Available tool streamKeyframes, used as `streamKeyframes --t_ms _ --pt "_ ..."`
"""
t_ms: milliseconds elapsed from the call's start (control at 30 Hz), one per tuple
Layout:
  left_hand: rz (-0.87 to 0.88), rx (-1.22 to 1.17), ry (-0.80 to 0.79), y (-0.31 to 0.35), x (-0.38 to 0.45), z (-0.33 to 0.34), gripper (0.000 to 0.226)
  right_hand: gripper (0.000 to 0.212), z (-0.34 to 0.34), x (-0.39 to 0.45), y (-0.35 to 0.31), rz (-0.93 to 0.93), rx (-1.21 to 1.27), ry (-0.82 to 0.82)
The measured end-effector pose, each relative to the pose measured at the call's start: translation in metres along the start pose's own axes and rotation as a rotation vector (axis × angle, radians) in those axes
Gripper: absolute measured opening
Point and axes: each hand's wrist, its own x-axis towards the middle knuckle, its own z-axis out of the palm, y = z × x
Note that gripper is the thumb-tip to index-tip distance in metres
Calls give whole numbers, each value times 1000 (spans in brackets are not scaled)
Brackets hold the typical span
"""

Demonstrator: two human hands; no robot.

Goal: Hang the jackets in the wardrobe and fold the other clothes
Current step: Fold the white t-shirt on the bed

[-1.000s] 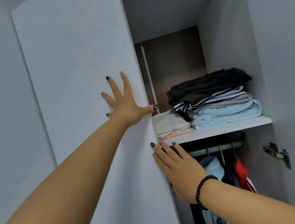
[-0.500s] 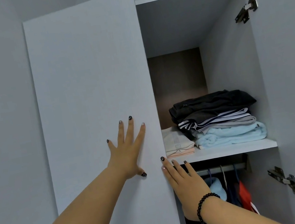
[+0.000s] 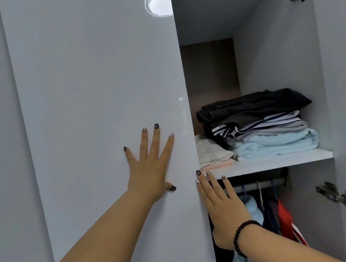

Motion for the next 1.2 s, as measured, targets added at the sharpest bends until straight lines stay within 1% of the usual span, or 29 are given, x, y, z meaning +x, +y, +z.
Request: streamKeyframes --t_ms 67,167,300,367,467,567,700,767,833,900,1000,1100,1200 --pt "9 12 16 -3 -3 5 142 109 1 0 -3 22 -1 -2" --pt "2 16 -5 -1 -8 6 138 110 -4 -1 -3 29 1 -33" --pt "-33 -20 -103 11 -11 -11 128 107 -22 -7 15 -7 -81 -99" --pt "-50 -65 -147 20 -13 -25 121 104 -34 -17 32 19 -120 -111" --pt "-74 -133 -190 37 -17 -50 116 101 -53 -39 67 42 -153 -87" --pt "-90 -139 -182 63 -19 -77 112 95 -79 -62 108 67 -181 -53" --pt "-76 -171 -148 114 -24 -121 101 98 -128 -100 158 103 -199 -24" --pt "-59 -187 -108 142 -25 -147 97 98 -156 -121 178 118 -180 37" --pt "-56 -229 -69 172 -26 -175 92 98 -186 -143 197 87 -192 141" --pt "-67 -287 -53 202 -29 -202 89 93 -215 -167 215 36 -213 267" --pt "-81 -360 -65 245 -39 -235 86 82 -254 -203 249 24 -222 422" --pt "-55 -406 -83 283 -53 -258 82 71 -276 -237 287 29 -227 496" --pt "0 -390 -65 311 -65 -278 78 62 -283 -261 326 12 -256 513"
